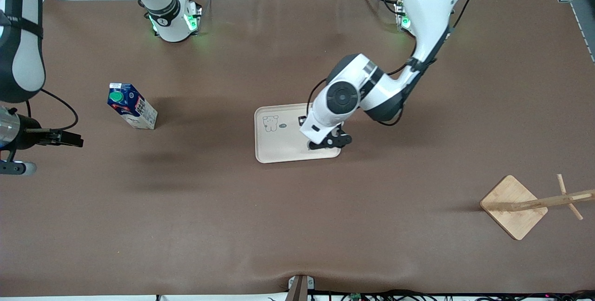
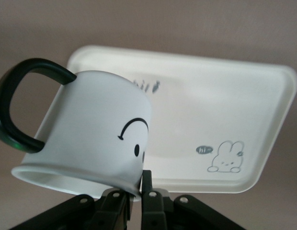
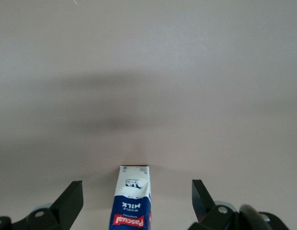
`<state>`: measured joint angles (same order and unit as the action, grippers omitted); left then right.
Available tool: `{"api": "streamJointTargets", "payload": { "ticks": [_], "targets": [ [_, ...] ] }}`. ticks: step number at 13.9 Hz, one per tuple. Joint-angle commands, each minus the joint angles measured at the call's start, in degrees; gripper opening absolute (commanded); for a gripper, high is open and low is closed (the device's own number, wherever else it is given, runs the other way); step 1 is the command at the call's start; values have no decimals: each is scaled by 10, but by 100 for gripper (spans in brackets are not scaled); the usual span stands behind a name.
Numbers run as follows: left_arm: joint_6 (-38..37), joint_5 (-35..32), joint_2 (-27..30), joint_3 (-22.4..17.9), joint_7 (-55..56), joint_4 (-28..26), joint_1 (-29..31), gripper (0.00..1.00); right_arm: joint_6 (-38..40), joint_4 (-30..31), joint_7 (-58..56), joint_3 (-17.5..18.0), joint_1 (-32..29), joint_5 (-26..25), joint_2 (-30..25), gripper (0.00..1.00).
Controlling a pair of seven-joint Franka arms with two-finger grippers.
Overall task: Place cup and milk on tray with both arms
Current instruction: 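Carry the mug to the tray while the right gripper reaches the milk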
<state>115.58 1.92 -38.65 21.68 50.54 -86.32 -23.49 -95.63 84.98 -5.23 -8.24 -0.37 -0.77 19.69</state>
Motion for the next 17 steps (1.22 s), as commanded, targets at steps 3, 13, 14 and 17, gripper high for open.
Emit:
{"api": "streamJointTargets", "payload": {
  "ticks": [3,13,14,17],
  "targets": [
    [-88,11,-24,-4,1,26,-22,0,30,-7,-9,6,-8,-1,11,100],
    [-98,23,-56,-5,-6,48,-40,100,21,122,-2,9,-10,16,-2,100],
    [-107,22,-55,-5,-13,62,-41,100,14,136,-2,9,-8,17,-9,100],
    [-145,21,-42,-5,-11,91,-41,100,14,173,-2,9,-5,17,-36,100]
  ]
}}
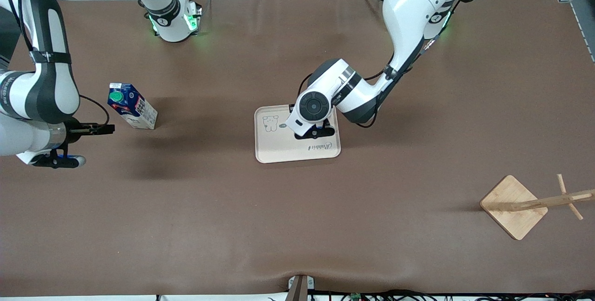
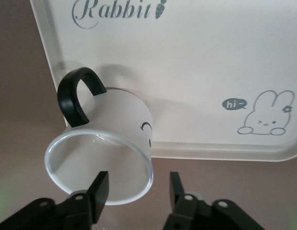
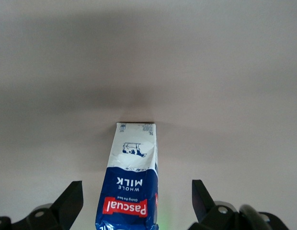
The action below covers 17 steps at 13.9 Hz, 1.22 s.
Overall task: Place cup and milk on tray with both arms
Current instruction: 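Carry the mug to the tray while the right gripper reaches the milk, then release the mug on the tray while the right gripper grasps the milk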
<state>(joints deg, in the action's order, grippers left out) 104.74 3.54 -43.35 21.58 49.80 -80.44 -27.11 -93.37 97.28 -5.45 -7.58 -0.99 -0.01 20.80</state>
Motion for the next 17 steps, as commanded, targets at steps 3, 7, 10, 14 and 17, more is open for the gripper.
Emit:
{"api": "streamJointTargets", "payload": {
  "ticks": [3,7,10,14,17],
  "targets": [
    [-84,-4,56,-26,-6,42,20,100,-11,103,0,2,11,10,-84,100],
    [-148,-180,150,-63,-57,41,46,100,-48,191,0,2,24,10,-143,100],
    [-154,-196,195,-61,-129,41,127,100,-51,218,1,1,25,10,-160,100],
    [-155,-202,262,-63,-259,35,234,100,-73,244,1,1,24,9,-168,100],
    [-180,-194,308,-56,-314,34,287,100,-100,273,1,0,20,5,-171,100]
  ]
}}
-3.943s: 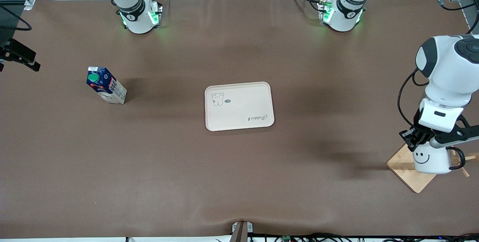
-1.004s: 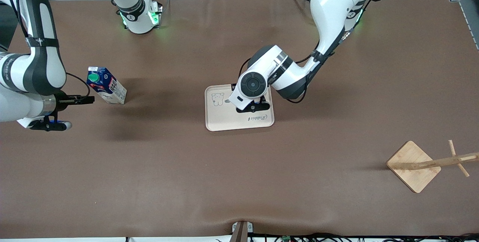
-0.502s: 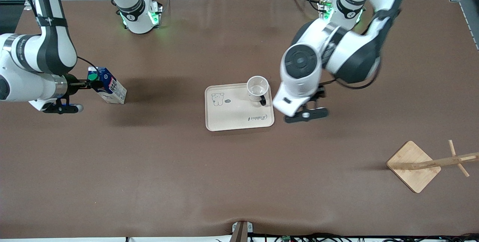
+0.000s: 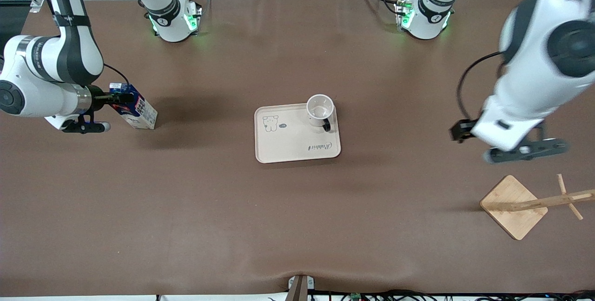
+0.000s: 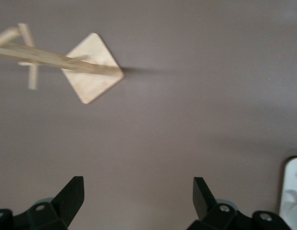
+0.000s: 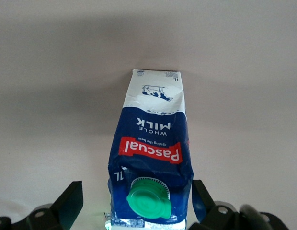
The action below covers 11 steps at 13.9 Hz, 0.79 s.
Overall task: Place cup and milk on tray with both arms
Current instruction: 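Release the mug on the tray while the right gripper grasps the milk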
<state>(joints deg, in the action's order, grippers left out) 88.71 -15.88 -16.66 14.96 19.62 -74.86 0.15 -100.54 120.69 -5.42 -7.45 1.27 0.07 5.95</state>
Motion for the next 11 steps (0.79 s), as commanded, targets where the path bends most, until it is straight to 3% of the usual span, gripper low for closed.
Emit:
{"api": "streamJointTargets", "payload": {
  "ticks": [1,3,6,8,10,11],
  "targets": [
    [-34,4,57,13,-18,-29,16,100,-48,55,1,-1,-2,4,-23,100],
    [-31,26,106,-11,-20,-72,7,100,-62,62,0,-2,-20,0,-20,100],
    [15,92,204,-91,-61,-183,-24,100,-62,62,1,-2,-26,0,-18,100],
    [38,103,254,-94,-78,-242,-25,100,-62,62,1,-2,-27,0,-17,99],
    [38,120,272,-106,-79,-259,-33,100,-60,62,1,-1,-28,0,-16,73],
    [34,121,276,-112,-78,-260,-50,100,-53,62,1,-1,-28,1,-16,53]
  ]
}}
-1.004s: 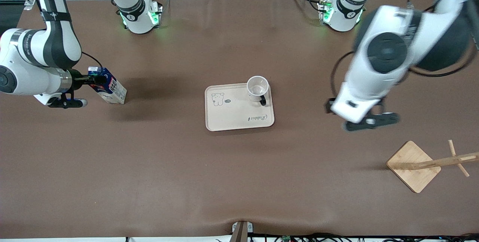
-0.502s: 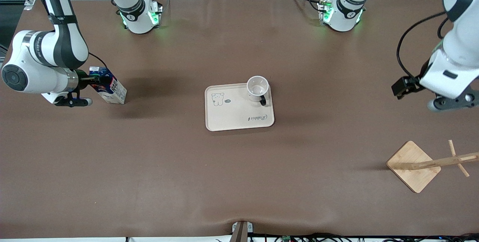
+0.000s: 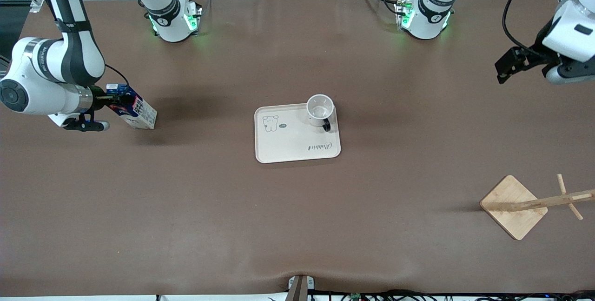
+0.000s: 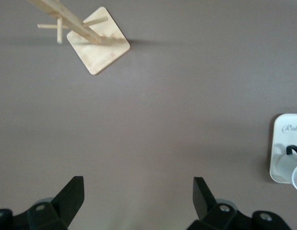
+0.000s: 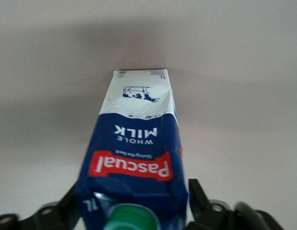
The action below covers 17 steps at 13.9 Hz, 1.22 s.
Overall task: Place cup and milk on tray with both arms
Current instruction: 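Lift the milk carton with the right gripper while the left gripper withdraws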
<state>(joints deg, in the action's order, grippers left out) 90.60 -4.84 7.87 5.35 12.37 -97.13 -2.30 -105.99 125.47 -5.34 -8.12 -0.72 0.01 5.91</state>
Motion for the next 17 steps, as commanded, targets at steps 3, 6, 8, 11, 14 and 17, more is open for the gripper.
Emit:
{"api": "streamJointTargets", "payload": {
  "ticks": [3,6,8,11,14,17],
  "targets": [
    [14,12,24,-24,-17,-31,-29,100,45,-1,1,6,-13,4,-16,28],
    [14,18,14,-24,-27,-28,-22,100,104,-42,-1,5,-18,5,-13,25],
    [14,32,12,-24,-27,-25,-20,100,117,-50,-5,6,-25,10,-14,16],
    [5,42,-2,-24,-23,-12,-15,100,196,-136,2,8,-15,13,-6,17],
    [-2,47,-15,-24,-17,-6,-15,100,301,-241,30,8,14,52,32,17],
    [-3,47,-23,-24,-24,11,0,100,331,-278,116,8,69,108,42,18]
  ]
}}
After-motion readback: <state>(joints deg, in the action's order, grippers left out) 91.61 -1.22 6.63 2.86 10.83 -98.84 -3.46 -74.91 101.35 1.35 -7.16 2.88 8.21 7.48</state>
